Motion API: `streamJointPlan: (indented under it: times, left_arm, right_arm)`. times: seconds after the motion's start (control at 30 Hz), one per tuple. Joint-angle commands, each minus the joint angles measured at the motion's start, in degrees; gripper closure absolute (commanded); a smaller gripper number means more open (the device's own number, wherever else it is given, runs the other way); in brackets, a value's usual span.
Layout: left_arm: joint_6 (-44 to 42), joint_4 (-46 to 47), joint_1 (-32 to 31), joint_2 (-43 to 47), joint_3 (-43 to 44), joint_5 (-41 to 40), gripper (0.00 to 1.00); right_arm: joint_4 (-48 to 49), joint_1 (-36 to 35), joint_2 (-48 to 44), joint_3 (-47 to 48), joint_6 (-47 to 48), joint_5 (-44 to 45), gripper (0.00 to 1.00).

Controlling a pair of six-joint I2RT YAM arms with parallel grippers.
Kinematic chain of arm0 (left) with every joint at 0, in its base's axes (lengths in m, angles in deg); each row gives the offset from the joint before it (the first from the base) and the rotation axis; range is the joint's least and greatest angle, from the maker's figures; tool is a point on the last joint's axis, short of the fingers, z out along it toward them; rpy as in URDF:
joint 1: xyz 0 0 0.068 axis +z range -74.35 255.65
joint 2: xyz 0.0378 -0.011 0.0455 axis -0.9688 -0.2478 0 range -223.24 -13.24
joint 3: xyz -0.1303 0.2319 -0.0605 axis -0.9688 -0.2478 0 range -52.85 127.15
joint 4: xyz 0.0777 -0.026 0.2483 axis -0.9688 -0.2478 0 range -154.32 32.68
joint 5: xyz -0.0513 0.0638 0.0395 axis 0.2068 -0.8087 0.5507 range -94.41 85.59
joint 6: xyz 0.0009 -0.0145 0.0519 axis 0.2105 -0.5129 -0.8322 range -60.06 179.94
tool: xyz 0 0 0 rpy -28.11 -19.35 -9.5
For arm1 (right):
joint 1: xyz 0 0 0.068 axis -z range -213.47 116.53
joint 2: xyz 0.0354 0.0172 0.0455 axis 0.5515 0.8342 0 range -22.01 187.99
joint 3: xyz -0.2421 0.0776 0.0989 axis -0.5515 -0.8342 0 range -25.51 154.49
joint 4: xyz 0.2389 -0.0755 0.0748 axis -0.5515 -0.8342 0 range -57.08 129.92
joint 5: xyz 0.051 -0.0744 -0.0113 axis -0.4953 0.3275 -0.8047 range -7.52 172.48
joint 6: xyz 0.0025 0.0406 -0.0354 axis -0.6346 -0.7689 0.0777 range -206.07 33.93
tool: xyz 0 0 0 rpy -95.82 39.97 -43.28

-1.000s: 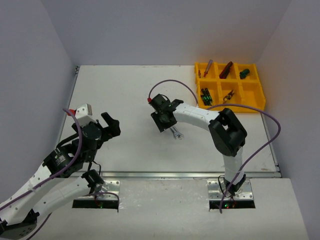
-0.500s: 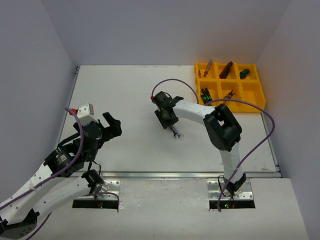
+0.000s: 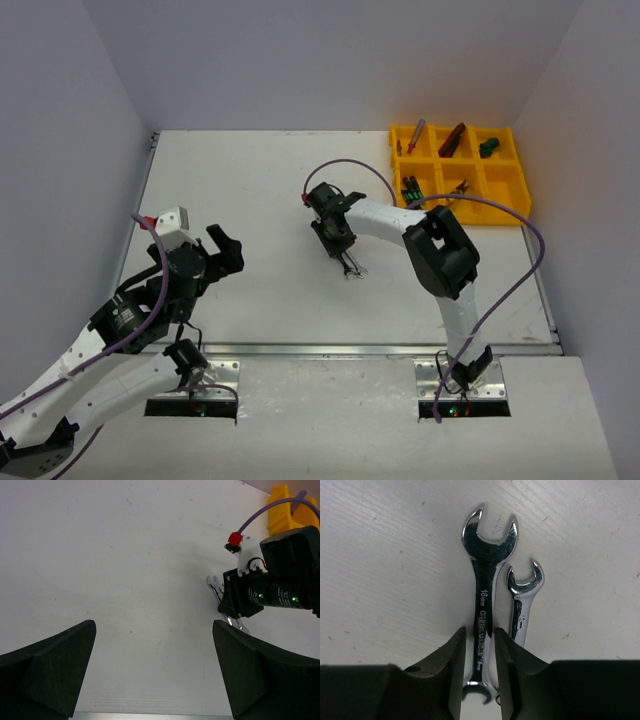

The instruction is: Sort the tools into containers

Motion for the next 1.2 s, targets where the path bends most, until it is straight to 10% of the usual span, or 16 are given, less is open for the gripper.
streamJointPlan:
  times: [0.0,0.5,1.17]
  left_arm:
    - [-0.6,2.2,-0.1,0.0,0.0,0.1,0.00]
    - [-0.6,2.4,-0.2,0.6,0.0,0.4,0.00]
    - [-1.1,2.8,-0.2,2.6,-0.2,0.8,0.00]
  right_arm:
    - [0.3,0.2,1.1,2.0,0.0,-1.3,0.71]
    - [-5.6,0.7,7.6,2.7,-4.4,-6.1,0.67]
    - [-10.5,0.2,6.9,6.0,-4.4,-6.7,1.00]
